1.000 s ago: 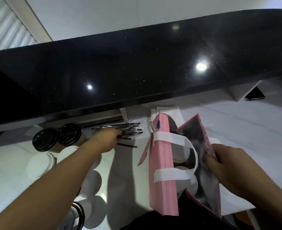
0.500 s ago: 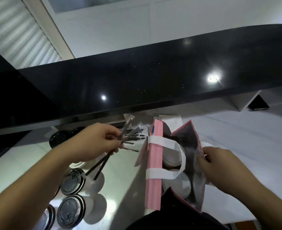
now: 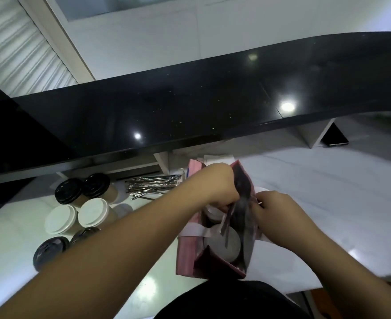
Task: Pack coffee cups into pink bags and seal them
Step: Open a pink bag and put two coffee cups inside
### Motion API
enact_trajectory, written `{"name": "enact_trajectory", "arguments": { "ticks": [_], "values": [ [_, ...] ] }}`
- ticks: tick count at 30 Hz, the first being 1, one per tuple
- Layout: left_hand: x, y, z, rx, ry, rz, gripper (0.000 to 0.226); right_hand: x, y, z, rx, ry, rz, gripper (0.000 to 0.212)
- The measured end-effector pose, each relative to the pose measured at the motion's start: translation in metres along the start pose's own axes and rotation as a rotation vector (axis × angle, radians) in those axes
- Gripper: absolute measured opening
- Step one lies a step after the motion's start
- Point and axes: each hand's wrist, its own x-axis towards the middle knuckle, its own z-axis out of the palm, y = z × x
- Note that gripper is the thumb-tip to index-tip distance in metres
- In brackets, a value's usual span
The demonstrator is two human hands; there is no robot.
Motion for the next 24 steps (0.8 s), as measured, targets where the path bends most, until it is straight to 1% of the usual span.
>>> {"name": "enact_trajectory", "arguments": {
  "ticks": [3, 6, 9, 11, 13, 14, 17, 18, 19, 22, 24],
  "values": [
    [0.01, 0.011, 0.014, 0.082, 0.029, -0.018, 0.015, -0.003, 0.001, 0.001, 0.002, -0.001, -0.025, 0.032],
    [0.011, 0.009, 0.024, 0.053, 0.073, -0.031, 0.015, -0.005, 0.002, 0.003, -0.018, -0.007, -0.04, 0.032],
    [0.009, 0.001, 0.02, 0.028, 0.075, -0.005, 0.013, -0.004, 0.004, 0.002, -0.026, 0.01, -0.037, 0.034],
    [0.003, -0.006, 0.014, -0.074, 0.104, 0.033, 0.016, -0.003, 0.007, 0.002, -0.029, 0.02, -0.032, 0.034],
    [-0.007, -0.017, 0.009, -0.241, 0.183, 0.04, 0.025, -0.004, 0.008, 0.004, -0.02, 0.025, -0.032, 0.036],
    [-0.013, -0.024, 0.007, -0.289, 0.239, 0.036, 0.026, -0.005, 0.009, 0.005, -0.017, 0.027, -0.034, 0.037],
    [-0.035, -0.051, 0.004, -0.196, 0.443, 0.058, 0.022, -0.005, 0.01, 0.005, -0.01, 0.036, -0.042, 0.039],
    [-0.045, -0.06, 0.005, -0.191, 0.473, 0.053, 0.023, -0.005, 0.01, 0.005, -0.021, 0.04, -0.049, 0.039],
    [-0.055, -0.069, 0.009, -0.203, 0.469, 0.036, 0.028, -0.006, 0.01, 0.004, -0.041, 0.051, -0.057, 0.037],
    [-0.086, -0.088, 0.033, -0.239, 0.371, -0.042, 0.058, -0.006, 0.009, 0.0, -0.093, 0.14, -0.084, 0.024],
    [-0.1, -0.094, 0.052, -0.266, 0.339, -0.084, 0.072, -0.001, 0.003, -0.003, -0.11, 0.199, -0.139, 0.03]
  ]
}}
